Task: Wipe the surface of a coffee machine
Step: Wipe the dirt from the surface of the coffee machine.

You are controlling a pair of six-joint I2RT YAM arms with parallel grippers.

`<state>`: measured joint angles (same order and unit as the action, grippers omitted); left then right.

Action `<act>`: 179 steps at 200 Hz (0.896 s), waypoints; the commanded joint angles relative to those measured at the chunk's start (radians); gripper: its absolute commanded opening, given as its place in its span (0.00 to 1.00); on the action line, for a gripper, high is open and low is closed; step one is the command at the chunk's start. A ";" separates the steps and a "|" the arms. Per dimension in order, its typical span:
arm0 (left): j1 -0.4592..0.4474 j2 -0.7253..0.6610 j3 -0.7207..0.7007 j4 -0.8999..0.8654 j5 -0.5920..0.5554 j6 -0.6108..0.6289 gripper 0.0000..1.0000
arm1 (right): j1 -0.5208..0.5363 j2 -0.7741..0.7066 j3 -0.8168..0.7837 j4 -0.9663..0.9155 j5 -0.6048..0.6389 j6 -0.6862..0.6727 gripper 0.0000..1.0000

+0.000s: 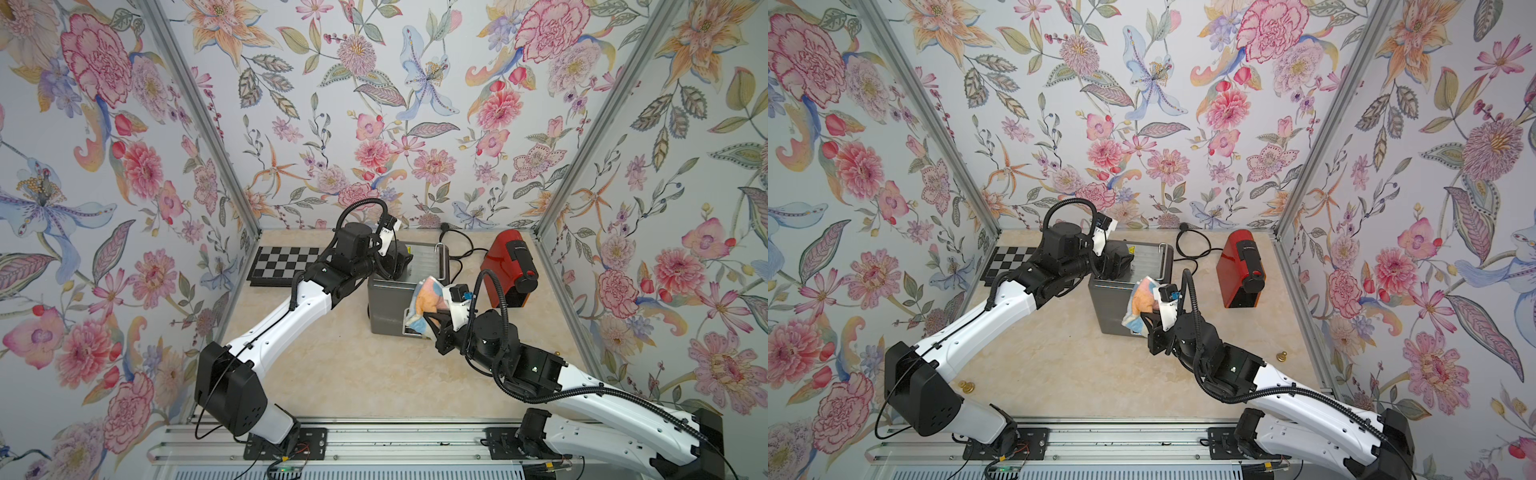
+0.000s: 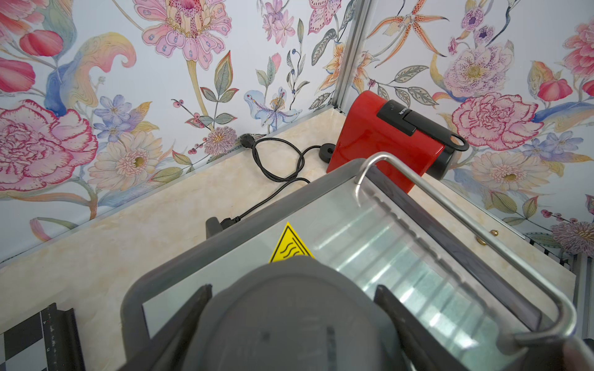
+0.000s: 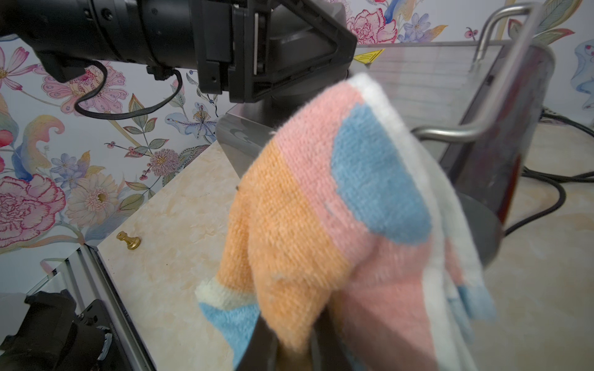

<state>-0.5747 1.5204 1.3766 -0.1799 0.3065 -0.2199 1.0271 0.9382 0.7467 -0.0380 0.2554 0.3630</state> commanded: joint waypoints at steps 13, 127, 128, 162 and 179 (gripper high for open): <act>-0.004 -0.014 -0.011 -0.028 0.029 0.011 0.41 | 0.015 0.089 0.053 0.125 -0.005 -0.033 0.00; -0.003 -0.003 -0.065 0.033 0.102 -0.029 0.21 | 0.102 0.525 -0.197 0.839 0.112 -0.251 0.00; -0.002 -0.002 -0.065 0.034 0.103 -0.030 0.21 | 0.103 0.531 -0.203 0.850 0.114 -0.253 0.00; -0.002 0.007 -0.067 0.040 0.111 -0.032 0.21 | 0.071 0.628 -0.239 0.955 0.105 -0.295 0.00; -0.002 0.010 -0.064 0.040 0.112 -0.032 0.21 | 0.071 0.623 -0.225 0.958 0.100 -0.317 0.00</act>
<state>-0.5743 1.5127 1.3365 -0.1108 0.3294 -0.2276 1.1053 1.5784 0.4995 0.7685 0.3271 0.1123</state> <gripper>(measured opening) 0.771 0.116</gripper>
